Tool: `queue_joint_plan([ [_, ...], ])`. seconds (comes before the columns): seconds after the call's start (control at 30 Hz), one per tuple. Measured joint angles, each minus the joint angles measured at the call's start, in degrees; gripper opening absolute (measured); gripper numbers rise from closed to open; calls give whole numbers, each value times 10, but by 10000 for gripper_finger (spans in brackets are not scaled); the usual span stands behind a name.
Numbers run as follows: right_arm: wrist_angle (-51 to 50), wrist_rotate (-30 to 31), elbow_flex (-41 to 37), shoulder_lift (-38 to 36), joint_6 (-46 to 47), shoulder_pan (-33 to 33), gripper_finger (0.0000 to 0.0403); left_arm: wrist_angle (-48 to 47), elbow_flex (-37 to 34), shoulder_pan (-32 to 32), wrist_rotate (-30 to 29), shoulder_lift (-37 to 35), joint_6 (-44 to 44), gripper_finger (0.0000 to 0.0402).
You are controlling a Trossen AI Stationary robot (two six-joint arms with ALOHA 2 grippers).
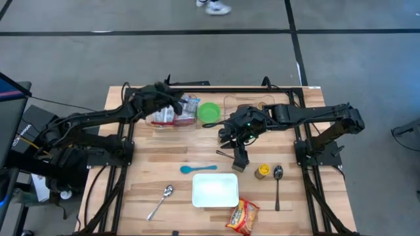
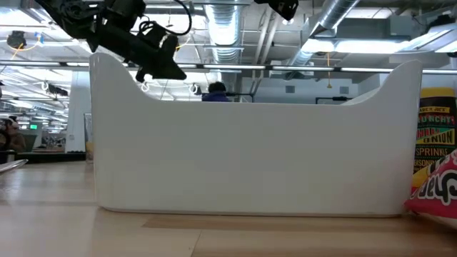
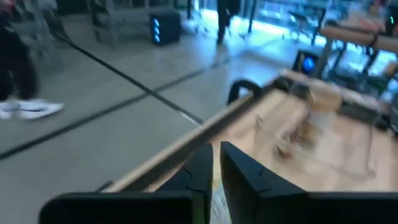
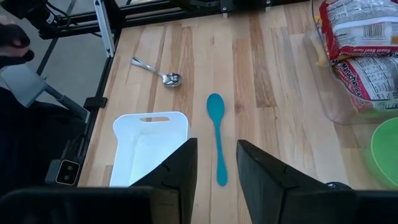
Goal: Pick & Place Food Item
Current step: Put the blue noodle pack into the left transparent bin
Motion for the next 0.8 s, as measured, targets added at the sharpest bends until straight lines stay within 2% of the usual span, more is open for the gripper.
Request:
queue_joint_plan([
  [0.1,0,0,0,0,-10,0,107,13,0,15,0,0,0,4],
  [0.37,20,0,0,0,-14,0,107,12,0,44,12,12,-1,1],
  [0.8,41,0,0,0,-15,0,107,40,0,71,26,109,-2,1],
])
